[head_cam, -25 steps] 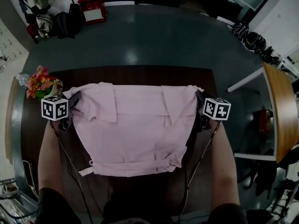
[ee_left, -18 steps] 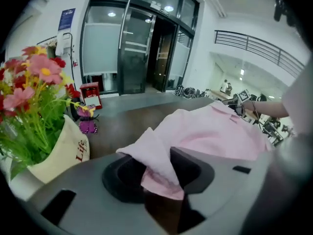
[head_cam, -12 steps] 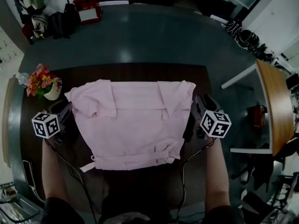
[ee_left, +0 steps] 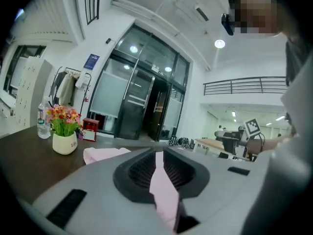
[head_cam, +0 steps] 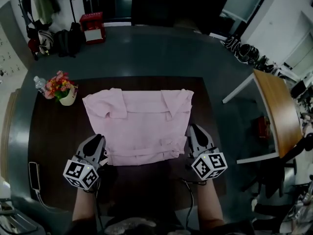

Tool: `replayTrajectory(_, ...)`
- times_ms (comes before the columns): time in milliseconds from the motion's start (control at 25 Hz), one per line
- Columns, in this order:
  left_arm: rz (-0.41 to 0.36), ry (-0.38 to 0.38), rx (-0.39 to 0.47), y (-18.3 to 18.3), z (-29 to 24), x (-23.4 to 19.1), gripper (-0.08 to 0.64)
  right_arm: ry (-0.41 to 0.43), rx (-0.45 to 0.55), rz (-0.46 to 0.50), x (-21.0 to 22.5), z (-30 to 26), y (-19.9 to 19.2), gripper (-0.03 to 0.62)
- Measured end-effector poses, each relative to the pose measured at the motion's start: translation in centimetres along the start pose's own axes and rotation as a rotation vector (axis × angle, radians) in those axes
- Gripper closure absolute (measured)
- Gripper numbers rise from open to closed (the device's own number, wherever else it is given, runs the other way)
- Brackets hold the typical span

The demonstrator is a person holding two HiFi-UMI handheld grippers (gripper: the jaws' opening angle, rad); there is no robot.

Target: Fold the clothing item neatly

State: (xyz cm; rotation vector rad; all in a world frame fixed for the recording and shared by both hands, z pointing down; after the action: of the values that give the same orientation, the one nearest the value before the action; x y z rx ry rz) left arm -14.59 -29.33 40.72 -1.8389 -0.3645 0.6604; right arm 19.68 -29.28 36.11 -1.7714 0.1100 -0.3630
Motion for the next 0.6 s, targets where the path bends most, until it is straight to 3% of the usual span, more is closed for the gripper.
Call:
replayTrajectory(200,0.032,-0.034,0.072,-0.2,6.0,5.1,0.549,0.061,0.024,-0.027,-6.2,5.1,-0.4,0.6)
replayTrajectory(440,-0.01,-0.075,0.097,-1.6,13.4,9.4,0.549,0.123,0.056,-0.14,-12.1,9.7,-2.7,0.6)
replayTrajectory(600,-0.025,-0.052,0.144,-2.0,17.3,11.6,0.549,0.162,0.045,-0.085,-16.4,13.5,-3.8,0.6)
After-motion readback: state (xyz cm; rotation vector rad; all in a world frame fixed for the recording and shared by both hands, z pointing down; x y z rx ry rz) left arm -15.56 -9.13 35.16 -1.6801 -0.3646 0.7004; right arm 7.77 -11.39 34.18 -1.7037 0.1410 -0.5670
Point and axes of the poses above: the fingertips, and each gripper's own axes: z backward along the fingers, x to its right, y out of its top, the point moved 2 cm from there along z, backward along the fingers, and after that the axes turned 5 degrees about -x, right-handed, at the moved point
